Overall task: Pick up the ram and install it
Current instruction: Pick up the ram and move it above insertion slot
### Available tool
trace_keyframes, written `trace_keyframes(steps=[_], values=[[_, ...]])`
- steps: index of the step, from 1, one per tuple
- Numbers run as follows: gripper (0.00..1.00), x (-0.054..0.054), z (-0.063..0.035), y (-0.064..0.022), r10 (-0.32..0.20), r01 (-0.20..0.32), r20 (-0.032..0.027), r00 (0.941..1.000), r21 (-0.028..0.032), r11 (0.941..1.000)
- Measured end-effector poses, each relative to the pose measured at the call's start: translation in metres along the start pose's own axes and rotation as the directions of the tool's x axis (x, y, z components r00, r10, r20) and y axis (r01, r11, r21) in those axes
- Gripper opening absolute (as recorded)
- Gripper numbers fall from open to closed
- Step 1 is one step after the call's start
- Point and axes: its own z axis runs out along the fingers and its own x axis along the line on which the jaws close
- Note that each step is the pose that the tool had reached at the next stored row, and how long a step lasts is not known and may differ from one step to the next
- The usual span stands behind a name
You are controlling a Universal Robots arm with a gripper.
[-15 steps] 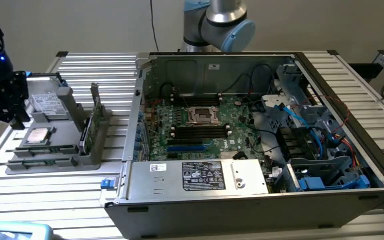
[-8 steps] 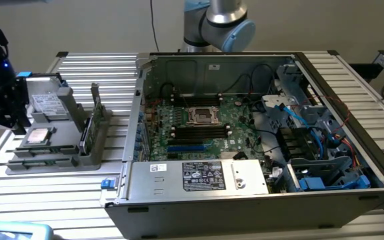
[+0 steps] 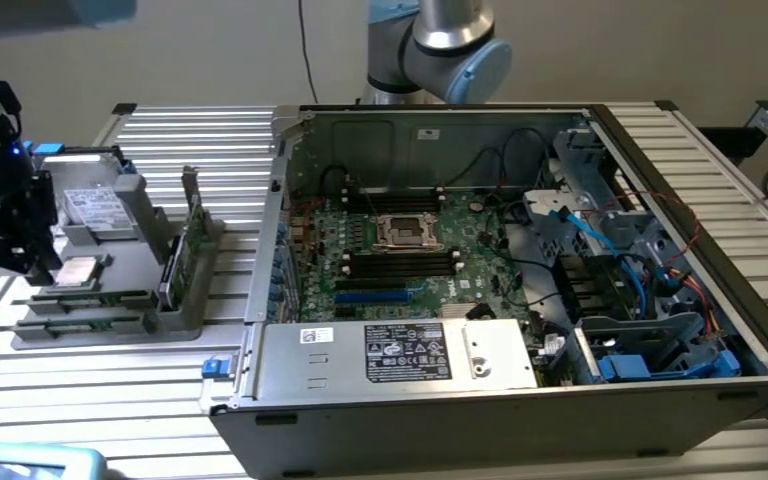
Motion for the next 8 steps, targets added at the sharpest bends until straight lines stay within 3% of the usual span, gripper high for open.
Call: trace_keyframes(steps=[4, 8], values=[[0.31, 0.017, 0.0063, 0.0007, -0.002, 0.002, 0.0025, 1.0000, 0.0004, 1.0000], [0.31, 0.028, 0.0120, 0.0010, -0.002, 0.002, 0.0046, 1.0000, 0.0079, 1.0000]])
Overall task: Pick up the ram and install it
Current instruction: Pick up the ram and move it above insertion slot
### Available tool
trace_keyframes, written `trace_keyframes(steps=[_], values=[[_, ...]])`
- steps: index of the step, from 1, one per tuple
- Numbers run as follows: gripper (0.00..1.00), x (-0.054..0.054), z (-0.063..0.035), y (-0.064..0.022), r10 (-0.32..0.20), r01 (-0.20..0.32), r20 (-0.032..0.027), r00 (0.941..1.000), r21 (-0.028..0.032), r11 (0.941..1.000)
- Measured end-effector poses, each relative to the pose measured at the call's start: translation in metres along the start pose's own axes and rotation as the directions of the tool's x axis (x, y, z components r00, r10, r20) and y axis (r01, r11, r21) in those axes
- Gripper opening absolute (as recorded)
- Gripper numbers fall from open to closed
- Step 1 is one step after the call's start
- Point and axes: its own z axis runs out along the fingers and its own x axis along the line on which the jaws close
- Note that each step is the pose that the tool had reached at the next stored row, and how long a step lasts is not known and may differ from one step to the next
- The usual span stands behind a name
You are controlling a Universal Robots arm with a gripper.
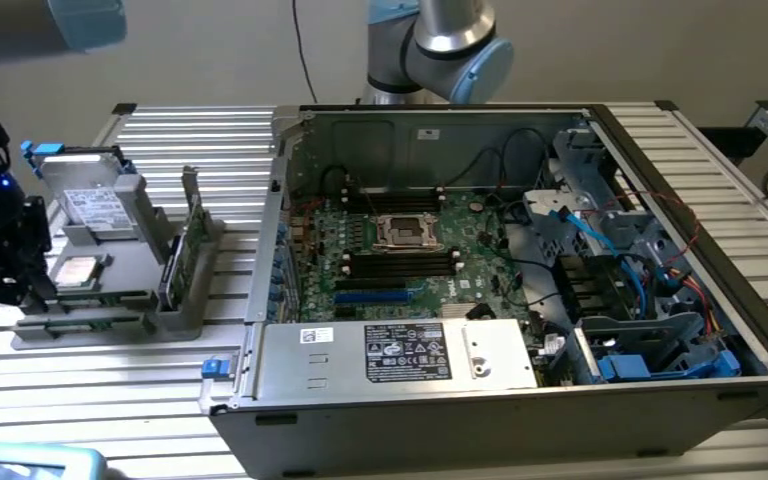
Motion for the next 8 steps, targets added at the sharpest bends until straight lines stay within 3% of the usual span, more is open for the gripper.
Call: trace_keyframes(steps=[8], values=[[0.31, -0.0061, 0.0082, -0.0009, 0.001, -0.001, -0.0012, 1.0000, 0.0018, 1.0000]])
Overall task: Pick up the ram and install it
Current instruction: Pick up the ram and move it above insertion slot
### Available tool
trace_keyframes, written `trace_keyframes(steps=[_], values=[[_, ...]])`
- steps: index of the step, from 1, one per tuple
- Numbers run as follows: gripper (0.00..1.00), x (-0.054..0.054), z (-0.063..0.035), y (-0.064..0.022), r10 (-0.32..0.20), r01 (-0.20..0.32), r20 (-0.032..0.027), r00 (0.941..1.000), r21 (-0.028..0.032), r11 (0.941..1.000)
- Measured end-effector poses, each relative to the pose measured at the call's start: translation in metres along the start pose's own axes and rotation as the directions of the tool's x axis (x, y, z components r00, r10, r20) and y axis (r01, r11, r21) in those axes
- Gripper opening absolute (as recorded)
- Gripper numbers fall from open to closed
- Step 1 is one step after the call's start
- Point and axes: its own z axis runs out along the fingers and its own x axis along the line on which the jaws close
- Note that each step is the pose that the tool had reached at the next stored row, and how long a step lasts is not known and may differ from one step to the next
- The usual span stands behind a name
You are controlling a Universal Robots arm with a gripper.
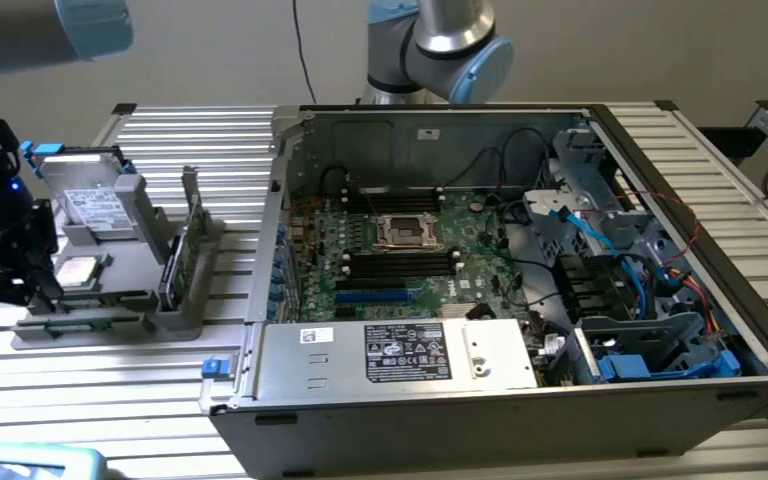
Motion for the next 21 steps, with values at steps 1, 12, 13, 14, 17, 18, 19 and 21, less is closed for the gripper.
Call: trace_keyframes(steps=[1, 12, 13, 14, 17, 18, 19, 21], values=[[0.31, -0.001, 0.0016, -0.0002, 0.000, 0.000, -0.0004, 1.0000, 0.0013, 1.0000], [0.31, 0.000, 0.0096, -0.0006, -0.007, 0.008, -0.0109, 0.9999, 0.0422, 0.9991], [0.31, 0.001, 0.0105, -0.0006, -0.008, 0.008, -0.0112, 0.9999, 0.0461, 0.9989], [0.31, 0.001, 0.0116, -0.0007, -0.008, 0.008, -0.0114, 0.9999, 0.0492, 0.9988], [0.31, 0.001, 0.0159, -0.0009, -0.008, 0.009, -0.0119, 0.9999, 0.0550, 0.9984], [0.31, 0.001, 0.0176, -0.0010, -0.008, 0.009, -0.0120, 0.9999, 0.0564, 0.9984], [0.31, 0.001, 0.0192, -0.0012, -0.009, 0.009, -0.0121, 0.9999, 0.0576, 0.9983], [0.31, 0.001, 0.0220, -0.0013, -0.009, 0.009, -0.0121, 0.9999, 0.0603, 0.9981]])
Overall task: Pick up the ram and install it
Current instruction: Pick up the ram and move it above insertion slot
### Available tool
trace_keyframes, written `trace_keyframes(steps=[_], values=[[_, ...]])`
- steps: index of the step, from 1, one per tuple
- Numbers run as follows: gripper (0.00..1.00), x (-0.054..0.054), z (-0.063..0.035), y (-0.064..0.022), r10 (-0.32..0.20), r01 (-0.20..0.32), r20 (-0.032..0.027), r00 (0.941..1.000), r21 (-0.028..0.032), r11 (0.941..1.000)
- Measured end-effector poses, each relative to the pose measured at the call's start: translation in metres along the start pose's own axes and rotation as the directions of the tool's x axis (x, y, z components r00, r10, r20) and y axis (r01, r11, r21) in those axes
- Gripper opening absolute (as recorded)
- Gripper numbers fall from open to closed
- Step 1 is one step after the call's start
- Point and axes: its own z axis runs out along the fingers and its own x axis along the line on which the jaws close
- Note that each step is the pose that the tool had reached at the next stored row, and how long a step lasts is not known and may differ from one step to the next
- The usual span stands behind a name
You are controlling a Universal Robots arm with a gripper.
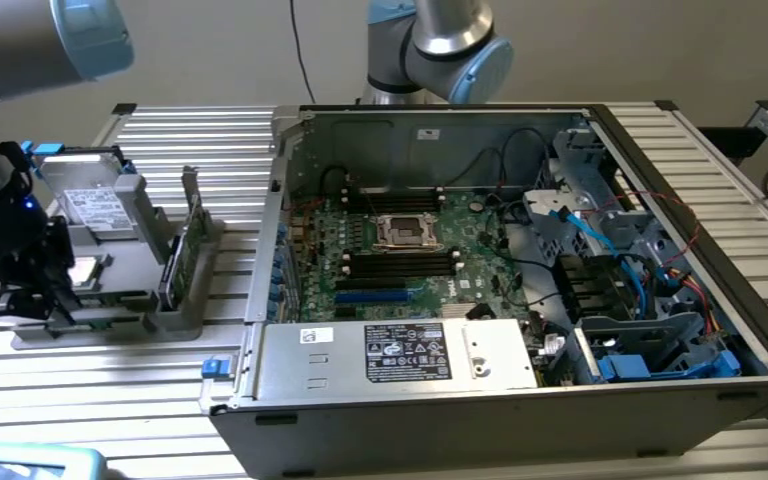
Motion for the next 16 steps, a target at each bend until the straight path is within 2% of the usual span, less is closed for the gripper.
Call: trace_keyframes(steps=[5, 8, 10, 13, 14, 16], values=[[0.31, 0.000, 0.0033, 0.0000, -0.003, 0.003, 0.0047, 1.0000, 0.0148, 0.9999], [0.31, 0.000, 0.0054, 0.0000, -0.003, 0.003, 0.0091, 1.0000, 0.0205, 0.9998], [0.31, 0.000, 0.0064, -0.0001, -0.003, 0.003, 0.0175, 0.9998, 0.0247, 0.9997], [0.31, -0.001, 0.0084, -0.0002, -0.003, 0.002, 0.0353, 0.9994, 0.0300, 0.9995], [0.31, -0.001, 0.0097, -0.0002, -0.003, 0.001, 0.0393, 0.9992, 0.0306, 0.9995], [0.31, -0.001, 0.0132, -0.0001, -0.002, 0.001, 0.0422, 0.9991, 0.0311, 0.9995]])
